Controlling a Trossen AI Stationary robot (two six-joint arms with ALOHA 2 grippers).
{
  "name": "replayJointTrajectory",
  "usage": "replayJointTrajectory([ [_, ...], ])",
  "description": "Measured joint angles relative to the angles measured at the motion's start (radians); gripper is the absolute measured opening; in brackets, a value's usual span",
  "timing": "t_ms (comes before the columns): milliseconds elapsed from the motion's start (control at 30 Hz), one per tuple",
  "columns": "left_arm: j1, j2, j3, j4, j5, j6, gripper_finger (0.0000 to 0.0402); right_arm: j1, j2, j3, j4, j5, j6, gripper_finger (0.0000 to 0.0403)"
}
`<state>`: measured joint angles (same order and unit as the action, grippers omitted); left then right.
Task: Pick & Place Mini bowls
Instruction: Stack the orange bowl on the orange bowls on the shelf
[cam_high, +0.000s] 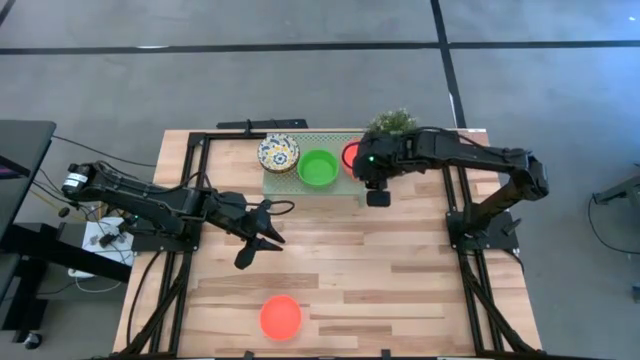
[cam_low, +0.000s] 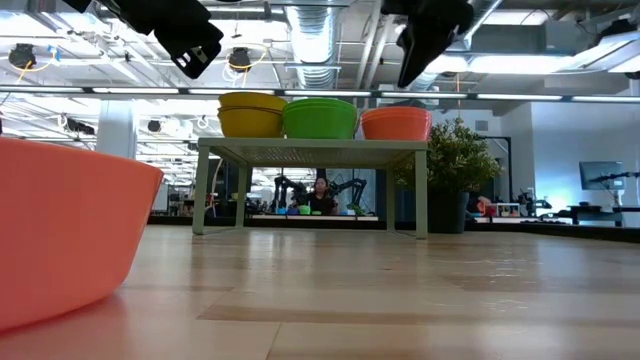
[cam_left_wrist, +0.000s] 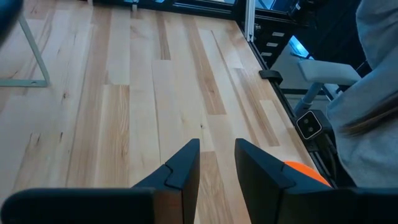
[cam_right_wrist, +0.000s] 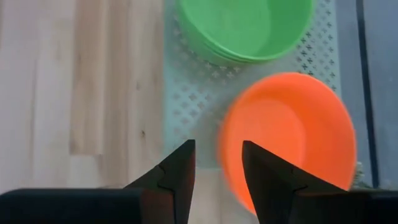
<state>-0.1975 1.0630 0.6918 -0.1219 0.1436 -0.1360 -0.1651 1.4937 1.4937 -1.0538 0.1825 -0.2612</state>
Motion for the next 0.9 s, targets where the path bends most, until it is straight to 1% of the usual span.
replayJointTrajectory([
  [167, -0.002, 0.0, 0.0, 0.001, 0.0, -0.003, 0.0102, 0.07, 0.0, 0.0, 0.0, 0.0, 0.053, 0.0127],
  [267, -0.022, 0.0, 0.0, 0.011, 0.0, -0.01, 0.0102, 0.11, 0.0, 0.0, 0.005, -0.001, 0.092, 0.0128],
  [367, -0.055, 0.0, 0.0, 0.017, 0.001, -0.061, 0.0102, 0.146, 0.0, 0.0, 0.03, -0.001, 0.133, 0.0127],
  [500, -0.109, 0.0, 0.0, 0.026, 0.0, -0.119, 0.0102, 0.192, 0.0, -0.001, 0.073, -0.002, 0.14, 0.0127],
  [600, -0.151, 0.004, 0.0, 0.049, -0.041, -0.176, 0.0102, 0.219, 0.0, -0.027, 0.146, -0.002, 0.14, 0.0128],
  [733, -0.198, 0.043, 0.001, 0.105, -0.069, -0.231, 0.0102, 0.244, 0.001, -0.076, 0.21, -0.002, 0.14, 0.0127],
  [900, -0.231, 0.139, 0.001, 0.122, -0.069, -0.331, 0.0102, 0.258, 0.002, -0.143, 0.268, -0.003, 0.122, 0.0128],
])
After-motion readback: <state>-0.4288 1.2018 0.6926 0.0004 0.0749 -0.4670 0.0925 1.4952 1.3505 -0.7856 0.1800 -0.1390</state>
